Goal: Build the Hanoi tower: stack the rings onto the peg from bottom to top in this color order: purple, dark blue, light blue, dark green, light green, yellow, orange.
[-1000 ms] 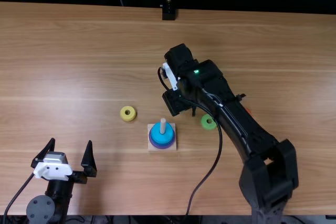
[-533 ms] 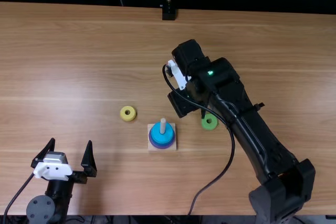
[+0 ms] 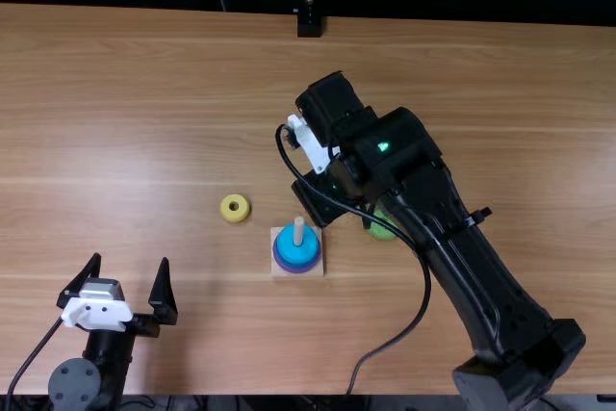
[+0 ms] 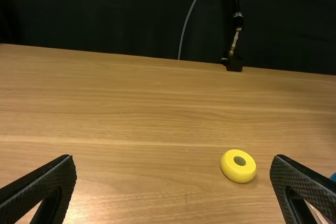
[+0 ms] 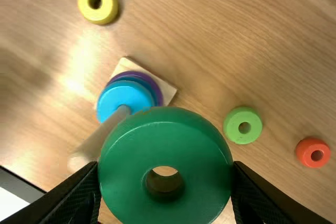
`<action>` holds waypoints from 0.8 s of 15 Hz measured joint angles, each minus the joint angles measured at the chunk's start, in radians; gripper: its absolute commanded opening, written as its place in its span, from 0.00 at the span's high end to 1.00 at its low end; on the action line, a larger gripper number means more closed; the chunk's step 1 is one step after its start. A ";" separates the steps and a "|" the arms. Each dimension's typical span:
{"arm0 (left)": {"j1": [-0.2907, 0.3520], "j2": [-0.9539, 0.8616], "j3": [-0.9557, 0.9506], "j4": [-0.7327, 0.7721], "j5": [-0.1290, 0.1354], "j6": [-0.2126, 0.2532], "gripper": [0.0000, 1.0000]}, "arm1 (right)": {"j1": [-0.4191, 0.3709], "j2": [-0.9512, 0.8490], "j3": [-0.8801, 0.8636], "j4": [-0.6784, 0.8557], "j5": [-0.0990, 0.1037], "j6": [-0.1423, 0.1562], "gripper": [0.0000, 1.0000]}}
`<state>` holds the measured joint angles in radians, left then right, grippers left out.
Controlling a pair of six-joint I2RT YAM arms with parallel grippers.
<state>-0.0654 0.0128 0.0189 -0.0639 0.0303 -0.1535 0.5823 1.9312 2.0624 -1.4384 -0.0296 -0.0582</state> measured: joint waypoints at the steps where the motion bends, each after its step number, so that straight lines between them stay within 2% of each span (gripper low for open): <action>1: 0.000 0.000 0.000 0.000 0.000 0.000 0.00 | 0.000 -0.002 0.005 -0.005 0.000 0.000 1.00; 12: 0.000 0.000 0.000 0.000 0.000 0.000 0.00 | 0.077 -0.002 0.006 -0.008 0.000 0.003 1.00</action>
<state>-0.0654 0.0124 0.0189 -0.0635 0.0299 -0.1539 0.6594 1.9297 2.0682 -1.4464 -0.0299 -0.0547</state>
